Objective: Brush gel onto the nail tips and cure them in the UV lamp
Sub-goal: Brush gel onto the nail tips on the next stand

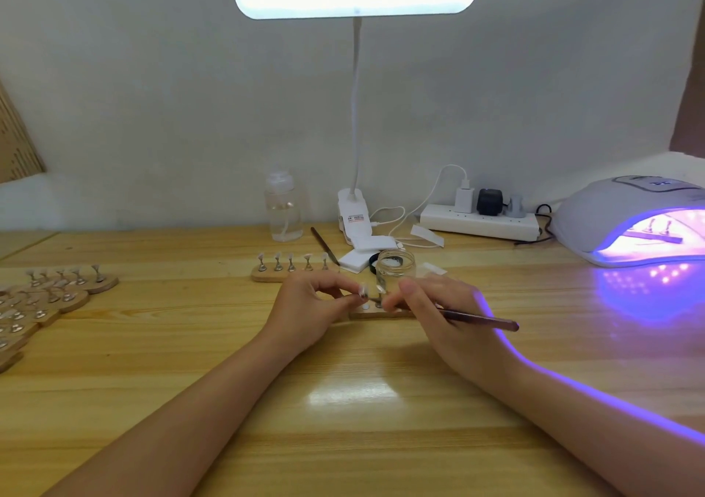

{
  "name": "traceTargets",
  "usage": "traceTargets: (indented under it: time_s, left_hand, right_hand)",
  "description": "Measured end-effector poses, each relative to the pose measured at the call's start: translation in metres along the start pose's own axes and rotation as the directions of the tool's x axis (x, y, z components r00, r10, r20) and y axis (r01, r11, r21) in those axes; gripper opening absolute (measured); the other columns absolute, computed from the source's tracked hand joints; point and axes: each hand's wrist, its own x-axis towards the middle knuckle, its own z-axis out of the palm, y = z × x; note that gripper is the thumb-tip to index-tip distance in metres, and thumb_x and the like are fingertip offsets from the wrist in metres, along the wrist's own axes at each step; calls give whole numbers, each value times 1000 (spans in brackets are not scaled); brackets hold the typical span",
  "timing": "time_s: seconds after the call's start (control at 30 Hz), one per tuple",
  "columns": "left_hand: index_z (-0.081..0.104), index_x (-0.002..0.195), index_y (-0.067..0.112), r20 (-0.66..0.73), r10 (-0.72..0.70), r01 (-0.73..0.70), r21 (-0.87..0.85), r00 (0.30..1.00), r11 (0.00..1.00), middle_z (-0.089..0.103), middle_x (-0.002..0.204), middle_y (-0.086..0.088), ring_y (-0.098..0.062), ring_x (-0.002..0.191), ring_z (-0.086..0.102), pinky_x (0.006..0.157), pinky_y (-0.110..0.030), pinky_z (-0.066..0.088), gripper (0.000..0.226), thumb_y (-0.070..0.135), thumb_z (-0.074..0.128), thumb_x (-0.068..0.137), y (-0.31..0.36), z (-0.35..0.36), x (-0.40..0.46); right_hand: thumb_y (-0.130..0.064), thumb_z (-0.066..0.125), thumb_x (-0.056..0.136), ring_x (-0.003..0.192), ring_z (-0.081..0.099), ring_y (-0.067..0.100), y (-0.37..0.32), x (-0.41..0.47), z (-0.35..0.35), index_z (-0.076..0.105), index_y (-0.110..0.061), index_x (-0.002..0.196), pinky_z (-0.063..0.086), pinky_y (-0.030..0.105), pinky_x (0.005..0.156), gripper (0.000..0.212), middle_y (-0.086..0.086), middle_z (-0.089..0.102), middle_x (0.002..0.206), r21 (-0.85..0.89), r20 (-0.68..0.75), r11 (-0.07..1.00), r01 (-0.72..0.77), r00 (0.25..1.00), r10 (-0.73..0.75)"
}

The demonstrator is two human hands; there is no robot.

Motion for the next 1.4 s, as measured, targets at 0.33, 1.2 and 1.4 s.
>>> traceTargets:
  time_s: [0.33, 1.2, 1.4]
  left_hand:
    - [71, 71, 23, 21, 28, -28, 12, 999, 1000, 67, 65, 12, -13, 67, 61, 62, -10, 44, 17, 7, 74, 70, 1, -1, -1]
    - [71, 70, 28, 12, 24, -25, 61, 1000, 998, 63, 72, 9, 4, 65, 50, 55, -4, 35, 25, 2, 74, 71, 2, -1, -1]
    - [73, 73, 22, 18, 33, -35, 78, 999, 996, 63, 71, 10, 3, 65, 50, 56, -5, 35, 18, 4, 75, 71, 2, 0, -1]
  right_hand:
    - [-41, 38, 89, 73, 60, -5, 1, -1, 0, 73, -19, 76, 41, 10, 72, 44, -20, 66, 71, -1, -23, 1000, 26, 999, -26]
    - [-44, 44, 94, 75, 62, -4, 0, -1, 0, 72, -24, 74, 45, 13, 71, 39, -18, 68, 72, 12, -5, 998, -62, 998, 62]
    - [-44, 40, 92, 80, 60, 0, 1, 0, -1, 71, -27, 80, 46, 21, 73, 38, -21, 65, 75, -55, 16, 997, -58, 998, 59]
